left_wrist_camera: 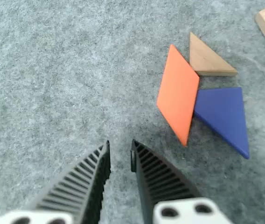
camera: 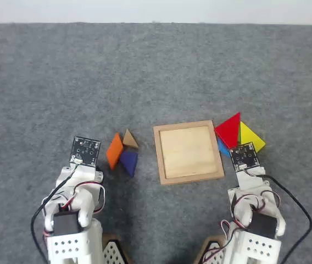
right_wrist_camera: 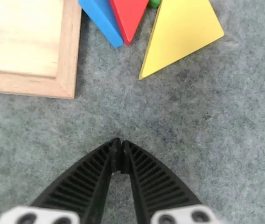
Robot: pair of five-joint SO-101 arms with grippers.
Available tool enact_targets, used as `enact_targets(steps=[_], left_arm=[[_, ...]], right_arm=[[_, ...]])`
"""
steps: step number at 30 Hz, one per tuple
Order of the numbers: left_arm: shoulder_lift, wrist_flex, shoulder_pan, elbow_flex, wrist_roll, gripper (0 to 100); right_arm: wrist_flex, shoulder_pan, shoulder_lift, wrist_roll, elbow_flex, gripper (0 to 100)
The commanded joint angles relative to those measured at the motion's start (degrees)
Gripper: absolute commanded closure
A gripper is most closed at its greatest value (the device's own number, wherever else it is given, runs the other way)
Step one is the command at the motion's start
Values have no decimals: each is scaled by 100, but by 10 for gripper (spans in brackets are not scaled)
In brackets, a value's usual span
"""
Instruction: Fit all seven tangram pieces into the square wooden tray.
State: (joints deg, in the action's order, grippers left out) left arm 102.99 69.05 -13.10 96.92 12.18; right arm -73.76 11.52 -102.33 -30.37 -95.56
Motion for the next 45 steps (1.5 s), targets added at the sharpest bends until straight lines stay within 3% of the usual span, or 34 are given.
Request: enact_targets(steps=[1,19,23,27,32,34,38,45], left_arm=[[0,62,-26,-40,26,930],[0,62,-26,-40,26,930],[0,62,-26,-40,26,930],[0,62,-26,-40,26,930],[0,62,-26,-40,26,930],[0,62,-26,-40,26,930],[0,62,-26,-40,26,930],[0,62,-26,-40,26,930]], right_arm=[[-57,-4,-57,-53,-97,991],[4,-66,-92,-97,-70,990],[268,-66,-92,-1152,70,990],[470,-40,-22,-1266,422,986],[207,-66,4,-1020,1204,839],[119,-75,224,-818,1705,826],[75,-479,1754,-519,2936,850],[171,-1684,6440,976,5793,847]])
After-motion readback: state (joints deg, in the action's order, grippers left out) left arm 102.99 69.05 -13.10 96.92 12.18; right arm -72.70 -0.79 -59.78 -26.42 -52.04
